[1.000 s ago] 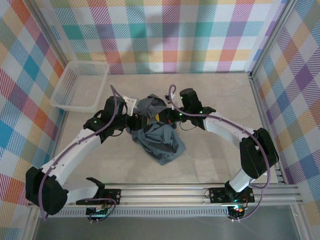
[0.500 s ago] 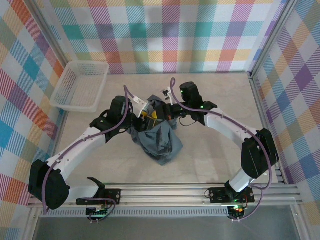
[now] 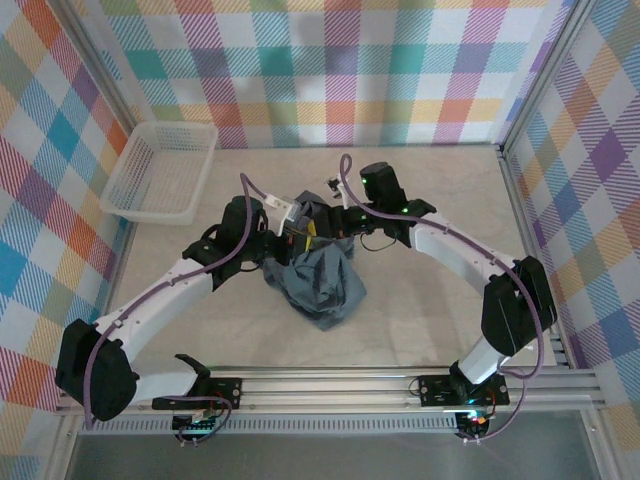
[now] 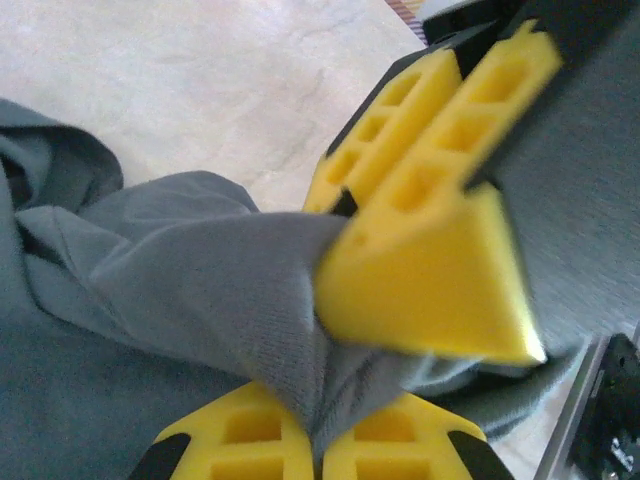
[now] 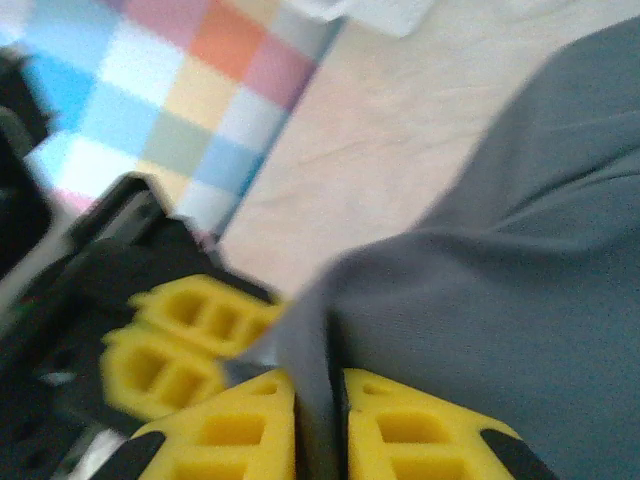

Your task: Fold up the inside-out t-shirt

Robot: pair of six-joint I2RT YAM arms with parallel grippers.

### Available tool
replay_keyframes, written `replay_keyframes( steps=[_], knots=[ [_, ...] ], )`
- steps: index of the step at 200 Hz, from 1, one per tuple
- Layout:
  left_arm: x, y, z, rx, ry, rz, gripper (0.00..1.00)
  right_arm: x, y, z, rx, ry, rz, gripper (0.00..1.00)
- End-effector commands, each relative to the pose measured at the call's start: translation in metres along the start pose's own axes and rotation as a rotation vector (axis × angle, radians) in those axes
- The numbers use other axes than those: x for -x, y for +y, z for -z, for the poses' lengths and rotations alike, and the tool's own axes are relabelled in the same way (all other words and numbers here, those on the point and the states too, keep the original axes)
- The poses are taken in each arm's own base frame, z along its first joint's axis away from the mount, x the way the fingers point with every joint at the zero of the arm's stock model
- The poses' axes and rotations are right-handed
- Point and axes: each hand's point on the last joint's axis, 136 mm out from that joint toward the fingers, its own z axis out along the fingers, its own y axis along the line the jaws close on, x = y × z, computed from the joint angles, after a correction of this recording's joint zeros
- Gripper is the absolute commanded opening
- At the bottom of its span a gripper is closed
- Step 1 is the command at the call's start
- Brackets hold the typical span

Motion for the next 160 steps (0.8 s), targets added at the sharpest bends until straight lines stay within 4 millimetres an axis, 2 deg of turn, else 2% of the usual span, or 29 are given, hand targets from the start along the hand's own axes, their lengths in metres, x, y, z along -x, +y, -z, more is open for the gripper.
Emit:
replay_keyframes(
  steps=[1,14,36,51,75,99,121,130,139,148,160],
  knots=[
    [0.012,-0.005,0.003,-0.017,0.007,0.195,0.0,-0.011,-0.1,0.034,-0.438,-0.068,-0.199,0.24],
    [-0.002,0.004,-0.006,0.035,0.106,0.341,0.0,-0.011,-0.092,0.046,-0.442,-0.115,-0.166,0.31],
    [-0.025,0.017,-0.019,0.108,0.222,0.521,0.0,-0.017,-0.064,0.073,-0.438,-0.214,-0.109,0.39],
    [-0.024,0.014,-0.024,0.089,0.228,0.562,0.0,-0.028,-0.034,0.084,-0.445,-0.275,-0.02,0.39],
    [-0.014,0.014,-0.027,0.086,0.202,0.593,0.0,-0.047,0.022,0.073,-0.312,-0.371,0.056,0.35],
    [-0.004,0.015,-0.026,0.11,0.201,0.595,0.0,-0.055,0.051,0.041,-0.151,-0.379,0.029,0.34],
    [0.004,0.008,-0.029,0.075,0.205,0.616,0.0,-0.047,0.051,0.006,-0.114,-0.336,0.027,0.35],
    [0.007,0.005,-0.029,0.06,0.205,0.624,0.0,-0.044,0.04,-0.005,-0.149,-0.34,0.012,0.35],
    [0.009,0.004,-0.028,0.059,0.206,0.632,0.0,-0.042,0.022,-0.009,-0.219,-0.353,-0.035,0.35],
    [0.01,0.002,-0.025,0.06,0.208,0.634,0.0,-0.04,0.013,-0.011,-0.252,-0.374,-0.027,0.36],
    [0.01,0.0,-0.022,0.055,0.204,0.637,0.0,-0.039,0.002,-0.012,-0.306,-0.386,0.016,0.43]
  ],
)
